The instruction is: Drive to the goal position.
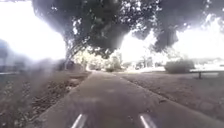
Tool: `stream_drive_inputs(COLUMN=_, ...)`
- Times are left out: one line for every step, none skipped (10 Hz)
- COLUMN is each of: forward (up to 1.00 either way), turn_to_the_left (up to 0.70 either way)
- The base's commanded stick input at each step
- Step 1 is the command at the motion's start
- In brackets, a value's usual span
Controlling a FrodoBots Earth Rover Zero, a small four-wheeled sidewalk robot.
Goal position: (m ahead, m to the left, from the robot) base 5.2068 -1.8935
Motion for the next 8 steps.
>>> stream_drive_inputs(forward=0.7, turn_to_the_left=0.0)
stream_drive_inputs(forward=0.7, turn_to_the_left=0.0)
stream_drive_inputs(forward=0.7, turn_to_the_left=0.0)
stream_drive_inputs(forward=0.7, turn_to_the_left=0.0)
stream_drive_inputs(forward=0.7, turn_to_the_left=0.0)
stream_drive_inputs(forward=0.7, turn_to_the_left=0.0)
stream_drive_inputs(forward=0.7, turn_to_the_left=0.0)
stream_drive_inputs(forward=0.7, turn_to_the_left=0.0)
